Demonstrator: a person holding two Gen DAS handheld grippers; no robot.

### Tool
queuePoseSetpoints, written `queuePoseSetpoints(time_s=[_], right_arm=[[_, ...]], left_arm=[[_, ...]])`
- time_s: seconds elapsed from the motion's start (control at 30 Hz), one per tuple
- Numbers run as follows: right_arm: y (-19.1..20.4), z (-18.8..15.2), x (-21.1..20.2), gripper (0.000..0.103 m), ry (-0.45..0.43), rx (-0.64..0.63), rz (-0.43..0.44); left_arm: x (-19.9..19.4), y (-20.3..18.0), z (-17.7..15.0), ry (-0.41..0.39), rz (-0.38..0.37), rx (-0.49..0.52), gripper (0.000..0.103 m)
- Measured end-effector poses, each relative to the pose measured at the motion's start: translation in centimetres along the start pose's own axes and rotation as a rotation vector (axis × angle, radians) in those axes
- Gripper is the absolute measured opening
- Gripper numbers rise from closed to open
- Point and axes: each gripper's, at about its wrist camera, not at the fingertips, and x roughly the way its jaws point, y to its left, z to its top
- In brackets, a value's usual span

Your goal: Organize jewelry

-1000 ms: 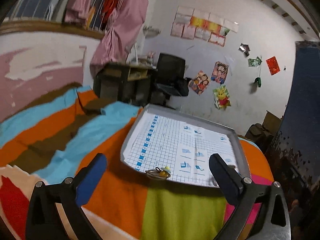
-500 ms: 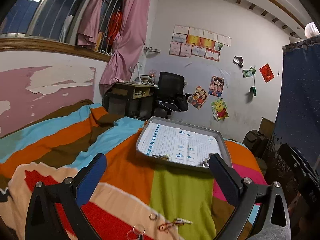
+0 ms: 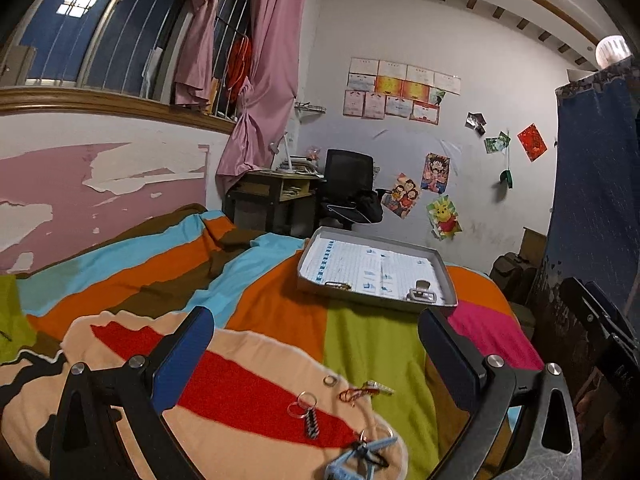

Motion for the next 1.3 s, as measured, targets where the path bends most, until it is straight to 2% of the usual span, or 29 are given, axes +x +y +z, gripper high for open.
queuePoseSetpoints(time_s=[0.2,0.5,0.77,1.03,1.3], right_arm=[[0.1,-1.3,-3.5,0.102,0.014,0.015,-0.001],[0.8,-4.1,-6.3,0.102,0.110,0.046,0.000],[0.6,-6.5,-6.8,0.102,0.221,0.114,-0.015],[0.7,-7.3,-6.5,0.102,0.237,0.128,-0.038],[1.1,-7.5,-5.8,0.102,0.265,0.128,-0.025]], left_arm=[[-3.1,0.7,-1.7,-0.012,0.017,-0.005,0.103],[-5.5,1.8,-4.2,0.027,0.020,-0.002,0.103],[-6.0,2.0,-6.9,0.110,-0.009,-0.014,0.103],[-6.1,1.6,-7.0,0.101,-0.012,-0.004,0.103],[-5.8,1.1,-7.2,0.094,0.011,0.007,0.103]])
